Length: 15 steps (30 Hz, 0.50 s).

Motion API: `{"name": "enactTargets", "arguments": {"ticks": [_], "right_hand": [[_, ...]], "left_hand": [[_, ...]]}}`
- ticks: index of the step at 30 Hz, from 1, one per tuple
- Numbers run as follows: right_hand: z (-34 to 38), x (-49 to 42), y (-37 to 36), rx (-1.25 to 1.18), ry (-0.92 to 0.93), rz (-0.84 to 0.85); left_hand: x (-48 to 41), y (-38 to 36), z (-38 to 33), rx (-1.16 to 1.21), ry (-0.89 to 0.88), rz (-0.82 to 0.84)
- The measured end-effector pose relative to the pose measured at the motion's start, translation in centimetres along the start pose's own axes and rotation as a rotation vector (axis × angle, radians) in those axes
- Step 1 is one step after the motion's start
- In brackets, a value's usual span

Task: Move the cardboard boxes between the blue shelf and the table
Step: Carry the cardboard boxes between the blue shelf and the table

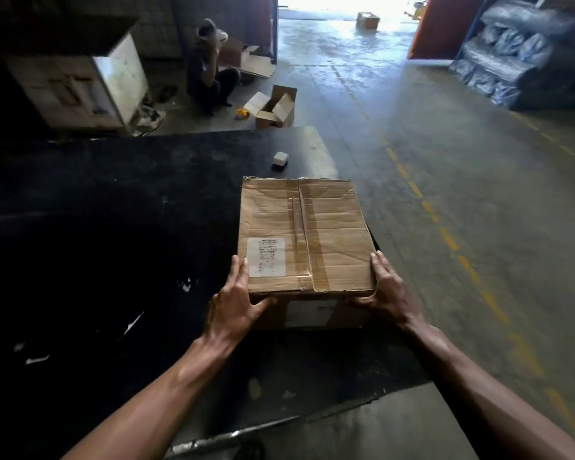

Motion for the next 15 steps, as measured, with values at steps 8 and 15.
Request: {"name": "enactTargets", "arguments": {"ticks": [8,15], "right_hand": [[-3.1,3.3,0.3,-0.053,0.086,-0.031],[-3.4,4.6,0.2,-0.035,0.129,-0.023]], "left_hand": [[7.4,-2.0,-2.9,0.022,0.104,-0.101],[8.3,-2.4,-3.5,-0.031,0.192,-0.08]]}}
Point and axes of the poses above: each hand's wrist, its own x-axis away from the middle knuckle, its own y-axis out of the back of the hand, z = x × y, the point moved 7 cm from there along -x, towards the middle knuckle, and after that the axes turned 8 degrees about x, right-handed, at the moved point
